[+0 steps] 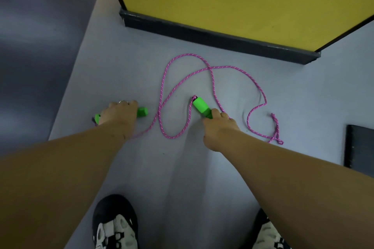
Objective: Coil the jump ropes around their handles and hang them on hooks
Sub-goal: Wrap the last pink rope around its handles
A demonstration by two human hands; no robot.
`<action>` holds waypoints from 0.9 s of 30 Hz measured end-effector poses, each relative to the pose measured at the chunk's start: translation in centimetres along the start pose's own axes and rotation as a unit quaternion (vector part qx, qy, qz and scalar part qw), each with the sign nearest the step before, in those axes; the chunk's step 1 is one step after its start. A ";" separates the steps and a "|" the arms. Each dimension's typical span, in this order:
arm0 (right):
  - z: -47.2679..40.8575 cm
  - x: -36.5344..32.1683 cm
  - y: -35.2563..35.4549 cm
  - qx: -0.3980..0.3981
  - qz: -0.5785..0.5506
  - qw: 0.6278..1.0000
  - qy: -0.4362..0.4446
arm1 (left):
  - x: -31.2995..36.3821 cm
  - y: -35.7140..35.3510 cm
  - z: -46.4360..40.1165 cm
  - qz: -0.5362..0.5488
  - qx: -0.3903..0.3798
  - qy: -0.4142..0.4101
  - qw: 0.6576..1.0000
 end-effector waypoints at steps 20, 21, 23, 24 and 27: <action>23.9 2.8 21.8 0.228 -0.667 0.709 -0.012 | 8.5 25.7 17.6 0.399 0.205 -0.182 0.875; 25.3 3.1 22.4 0.206 -0.697 0.687 -0.003 | 8.9 26.5 19.1 0.389 0.216 -0.199 0.873; 27.8 3.7 23.3 0.174 -0.709 0.683 0.017 | 9.3 27.9 21.7 0.390 0.238 -0.227 0.860; 28.8 4.1 23.6 0.163 -0.694 0.701 0.023 | 9.4 28.5 22.7 0.394 0.248 -0.238 0.852; 31.0 4.8 24.3 0.181 -0.636 0.749 0.043 | 9.6 29.7 25.3 0.412 0.260 -0.271 0.830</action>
Point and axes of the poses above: each hand's wrist, its own z-axis away from the middle knuckle, its own y-axis out of the back of the hand, x = y × z, the point moved 2 cm from there along -z, towards the middle knuckle, and after that the axes turned 3 degrees about x, right-handed, at the moved point
